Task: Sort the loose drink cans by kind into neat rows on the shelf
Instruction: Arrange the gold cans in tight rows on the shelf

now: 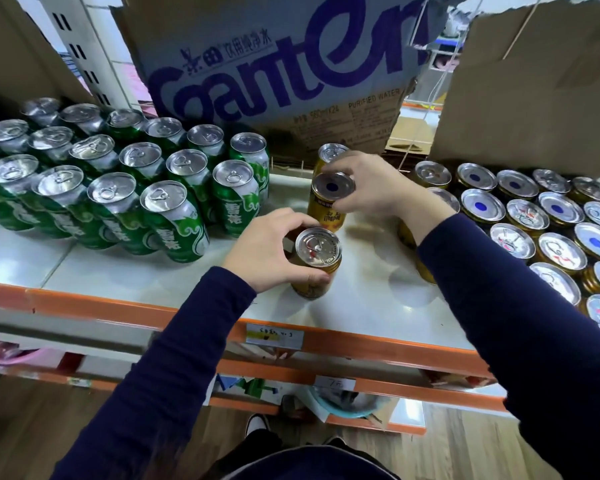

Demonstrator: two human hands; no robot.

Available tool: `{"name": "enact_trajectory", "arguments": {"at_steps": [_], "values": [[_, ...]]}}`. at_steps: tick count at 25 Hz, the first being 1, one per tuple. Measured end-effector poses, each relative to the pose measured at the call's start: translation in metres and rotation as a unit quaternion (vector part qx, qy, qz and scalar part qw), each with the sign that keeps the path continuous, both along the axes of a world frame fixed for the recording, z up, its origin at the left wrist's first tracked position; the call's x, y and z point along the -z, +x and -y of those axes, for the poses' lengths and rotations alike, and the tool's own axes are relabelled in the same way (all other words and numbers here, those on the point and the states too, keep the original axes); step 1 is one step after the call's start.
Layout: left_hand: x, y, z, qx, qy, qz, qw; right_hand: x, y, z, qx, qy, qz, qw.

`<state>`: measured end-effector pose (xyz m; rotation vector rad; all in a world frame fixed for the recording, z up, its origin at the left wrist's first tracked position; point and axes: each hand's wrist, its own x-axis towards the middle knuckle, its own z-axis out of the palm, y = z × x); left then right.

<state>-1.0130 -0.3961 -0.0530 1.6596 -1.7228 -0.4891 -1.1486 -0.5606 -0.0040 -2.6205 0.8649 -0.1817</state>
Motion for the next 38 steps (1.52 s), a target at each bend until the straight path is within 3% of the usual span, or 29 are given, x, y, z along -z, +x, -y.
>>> {"name": "enact_trajectory", "arguments": {"at_steps": [11,14,17,19,21,26,28,32,34,36,38], "values": [[0.012,-0.004,-0.006,-0.03,-0.011,-0.074,0.997,0.001,0.006,0.016,0.063,0.044,0.004,0.997],[0.012,-0.004,-0.006,-0.032,-0.017,-0.074,0.997,-0.01,0.013,0.016,0.022,0.037,-0.048,0.998],[0.014,-0.004,-0.005,-0.032,-0.015,-0.072,0.997,-0.003,0.021,0.009,-0.046,-0.049,-0.111,0.992],[0.017,-0.003,-0.005,-0.035,-0.015,-0.077,0.996,0.004,0.016,0.01,-0.025,-0.046,-0.061,0.997],[0.018,-0.002,-0.004,-0.033,-0.014,-0.079,0.996,0.012,0.004,0.013,0.039,0.044,-0.007,0.998],[0.019,0.0,-0.001,-0.025,-0.011,-0.092,0.995,0.035,-0.013,0.015,0.027,0.058,-0.146,0.987],[0.019,0.001,-0.002,-0.028,-0.01,-0.089,0.996,0.036,-0.004,0.01,-0.006,0.045,-0.114,0.992],[0.018,0.0,-0.001,-0.026,-0.012,-0.087,0.996,0.041,0.012,-0.005,-0.016,-0.106,-0.111,0.988],[0.018,0.0,-0.003,-0.027,-0.013,-0.094,0.995,0.032,0.009,-0.003,0.025,-0.07,-0.053,0.996],[0.019,-0.001,-0.003,-0.027,-0.017,-0.096,0.995,0.019,0.001,0.003,0.061,0.029,0.048,0.997],[0.019,0.0,-0.004,-0.027,-0.016,-0.097,0.995,0.01,-0.004,0.011,0.068,0.076,0.07,0.992]]}}
